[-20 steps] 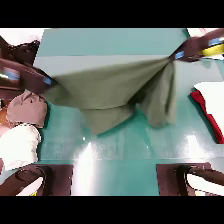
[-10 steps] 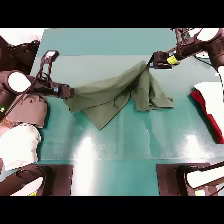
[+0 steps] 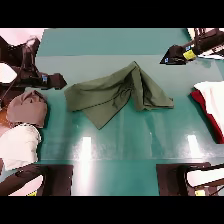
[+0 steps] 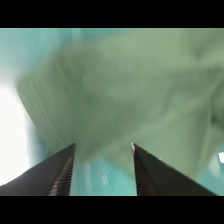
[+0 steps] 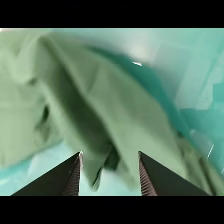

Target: Fold the shirts.

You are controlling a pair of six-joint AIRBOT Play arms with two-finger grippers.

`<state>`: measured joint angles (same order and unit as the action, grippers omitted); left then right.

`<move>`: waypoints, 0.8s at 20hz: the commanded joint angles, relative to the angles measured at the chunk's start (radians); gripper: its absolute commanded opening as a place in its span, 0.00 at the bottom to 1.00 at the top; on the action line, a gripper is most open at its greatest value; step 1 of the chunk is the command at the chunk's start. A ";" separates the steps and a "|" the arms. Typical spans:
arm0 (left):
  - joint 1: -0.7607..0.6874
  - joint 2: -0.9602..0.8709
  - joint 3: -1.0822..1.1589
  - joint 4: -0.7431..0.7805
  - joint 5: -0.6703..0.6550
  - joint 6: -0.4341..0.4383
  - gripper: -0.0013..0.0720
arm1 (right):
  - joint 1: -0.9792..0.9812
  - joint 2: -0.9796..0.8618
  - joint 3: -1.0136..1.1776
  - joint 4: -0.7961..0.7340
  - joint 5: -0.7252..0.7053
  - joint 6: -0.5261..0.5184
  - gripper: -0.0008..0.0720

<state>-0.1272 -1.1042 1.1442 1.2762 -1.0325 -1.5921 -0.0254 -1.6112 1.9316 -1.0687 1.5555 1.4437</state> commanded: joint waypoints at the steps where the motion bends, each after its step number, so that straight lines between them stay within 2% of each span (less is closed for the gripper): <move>1: 0.010 -0.001 -0.106 -0.035 -0.047 -0.005 0.61 | 0.013 0.029 -0.005 -0.006 0.079 -0.014 0.57; 5: 0.010 -0.001 -0.263 -0.027 0.073 -0.010 0.61 | 0.042 0.101 -0.180 -0.007 0.034 -0.029 0.57; 9: 0.012 -0.027 -0.337 -0.028 0.222 -0.063 0.61 | 0.042 0.173 -0.401 -0.005 -0.036 -0.031 0.57; 16: 0.011 -0.202 -0.337 -0.101 0.292 -0.048 0.61 | 0.042 0.288 -0.607 0.002 -0.148 -0.031 0.57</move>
<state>-0.1158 -1.2510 0.8131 1.2224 -0.7929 -1.6516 0.0158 -1.3663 1.3998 -1.0691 1.4593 1.4124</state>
